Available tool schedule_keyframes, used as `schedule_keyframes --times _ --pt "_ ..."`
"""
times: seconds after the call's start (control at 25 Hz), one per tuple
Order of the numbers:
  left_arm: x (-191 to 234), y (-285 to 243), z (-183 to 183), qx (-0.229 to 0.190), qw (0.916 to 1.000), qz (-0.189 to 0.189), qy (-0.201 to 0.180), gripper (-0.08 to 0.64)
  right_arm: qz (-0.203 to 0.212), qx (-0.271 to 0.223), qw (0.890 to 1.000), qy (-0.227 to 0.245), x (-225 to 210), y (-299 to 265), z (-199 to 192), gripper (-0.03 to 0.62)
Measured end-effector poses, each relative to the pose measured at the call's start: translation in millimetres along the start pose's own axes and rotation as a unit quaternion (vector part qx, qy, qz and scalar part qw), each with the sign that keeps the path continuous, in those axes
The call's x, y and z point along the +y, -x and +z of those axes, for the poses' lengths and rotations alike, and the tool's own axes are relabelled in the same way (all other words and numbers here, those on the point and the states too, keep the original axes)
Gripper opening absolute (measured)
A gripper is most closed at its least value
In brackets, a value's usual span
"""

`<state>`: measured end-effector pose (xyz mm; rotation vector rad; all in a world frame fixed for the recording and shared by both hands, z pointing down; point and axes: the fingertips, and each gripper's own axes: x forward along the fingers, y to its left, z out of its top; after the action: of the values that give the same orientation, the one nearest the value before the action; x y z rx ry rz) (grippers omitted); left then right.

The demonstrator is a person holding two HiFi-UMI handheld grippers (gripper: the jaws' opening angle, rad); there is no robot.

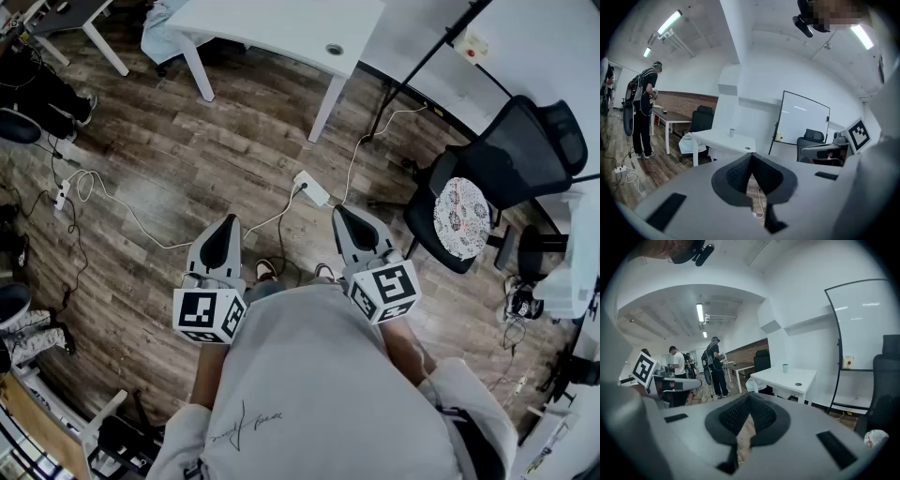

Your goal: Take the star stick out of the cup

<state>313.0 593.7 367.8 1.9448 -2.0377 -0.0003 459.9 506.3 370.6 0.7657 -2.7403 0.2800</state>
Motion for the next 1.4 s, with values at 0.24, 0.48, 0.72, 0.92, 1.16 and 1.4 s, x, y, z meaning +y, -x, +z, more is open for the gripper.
schedule_keyframes --times 0.24,0.48,0.72,0.92,1.16,1.4 --pt "24.0 14.7 -0.3 0.005 0.9999 -0.009 0.001 -0.006 -0.006 -0.003 1.0 -0.014 24.2 -10.5 0.8 0.008" --pt "43.8 30.5 -7.0 0.014 0.9997 -0.018 0.003 -0.006 -0.023 -0.021 0.998 -0.055 36.6 -7.9 3.1 0.009" --pt "51.4 33.8 -16.0 0.022 0.9995 -0.016 0.014 -0.006 -0.028 0.001 0.998 -0.051 40.9 -7.4 -12.7 0.009" --pt "60.5 22.1 -13.3 0.021 0.9997 -0.003 0.015 -0.006 -0.02 0.0 0.998 -0.058 34.3 -28.4 -12.7 0.009" --pt "84.9 -18.8 -5.1 0.036 0.9993 -0.003 0.008 -0.006 -0.004 -0.004 0.998 -0.065 18.4 -86.3 -2.5 0.009" --pt "116.5 -78.5 21.1 0.048 0.9986 -0.021 -0.003 -0.006 -0.001 -0.016 0.997 -0.072 -3.1 -153.4 27.3 0.009"
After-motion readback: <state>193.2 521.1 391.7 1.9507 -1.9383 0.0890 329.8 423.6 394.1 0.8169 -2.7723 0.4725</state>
